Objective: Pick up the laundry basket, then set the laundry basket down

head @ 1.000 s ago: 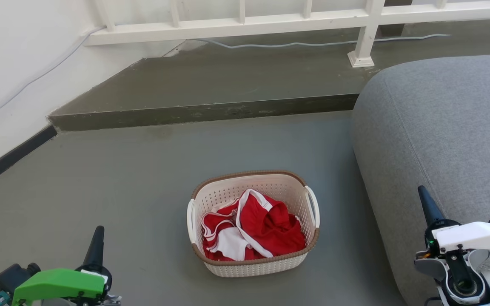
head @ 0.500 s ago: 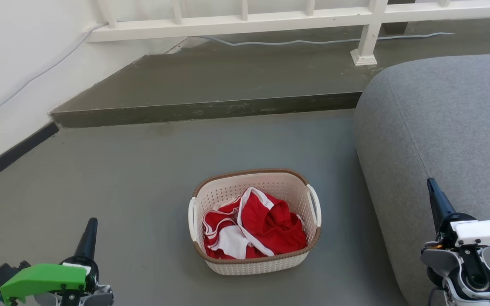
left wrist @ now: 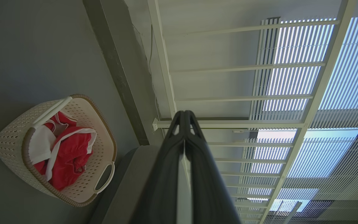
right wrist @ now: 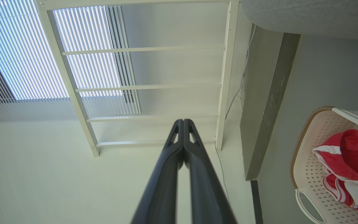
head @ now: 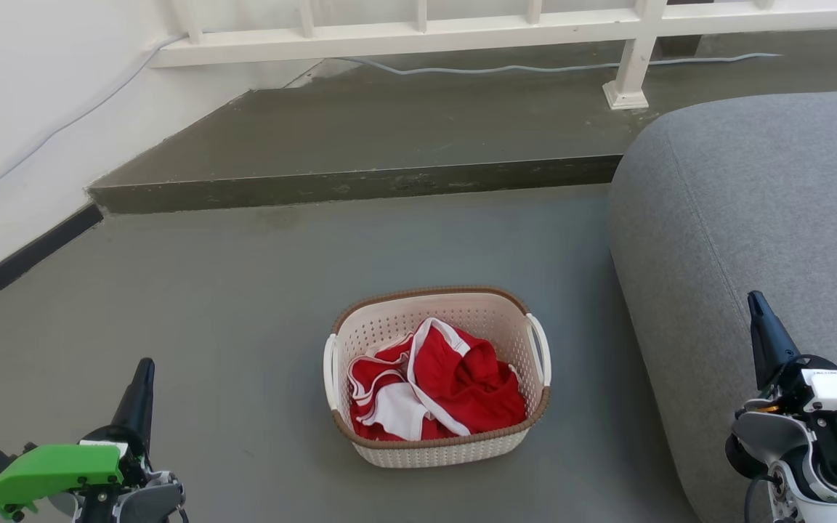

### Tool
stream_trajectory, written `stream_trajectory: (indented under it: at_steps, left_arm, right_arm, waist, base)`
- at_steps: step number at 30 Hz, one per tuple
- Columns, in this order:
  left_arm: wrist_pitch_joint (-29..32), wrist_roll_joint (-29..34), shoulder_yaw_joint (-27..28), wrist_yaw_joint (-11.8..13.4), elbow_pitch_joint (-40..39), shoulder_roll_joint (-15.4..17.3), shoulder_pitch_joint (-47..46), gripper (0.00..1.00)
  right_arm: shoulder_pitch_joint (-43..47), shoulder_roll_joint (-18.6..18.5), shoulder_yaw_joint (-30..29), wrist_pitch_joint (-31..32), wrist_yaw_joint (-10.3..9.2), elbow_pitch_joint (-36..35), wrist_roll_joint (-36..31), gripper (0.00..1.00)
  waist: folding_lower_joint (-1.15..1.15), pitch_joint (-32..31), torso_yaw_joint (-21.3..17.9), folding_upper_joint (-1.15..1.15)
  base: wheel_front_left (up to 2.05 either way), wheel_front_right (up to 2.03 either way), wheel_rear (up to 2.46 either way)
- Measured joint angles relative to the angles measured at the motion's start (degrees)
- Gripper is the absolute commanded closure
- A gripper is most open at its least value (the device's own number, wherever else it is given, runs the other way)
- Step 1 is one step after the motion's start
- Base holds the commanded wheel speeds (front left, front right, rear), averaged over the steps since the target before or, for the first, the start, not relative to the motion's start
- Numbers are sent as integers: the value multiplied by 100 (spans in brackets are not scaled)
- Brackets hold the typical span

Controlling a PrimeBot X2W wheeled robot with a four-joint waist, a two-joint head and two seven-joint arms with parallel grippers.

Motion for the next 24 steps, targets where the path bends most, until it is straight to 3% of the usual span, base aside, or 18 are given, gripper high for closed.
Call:
stream_trajectory:
  at_steps: [24]
  left_arm:
    - [8,0,8,-5,65,0,-54,100]
  right_arm:
    - [-1,2,-15,1,0,30,3,100]
  waist:
    - [0,-3,0,0]
  base:
    - [0,0,0]
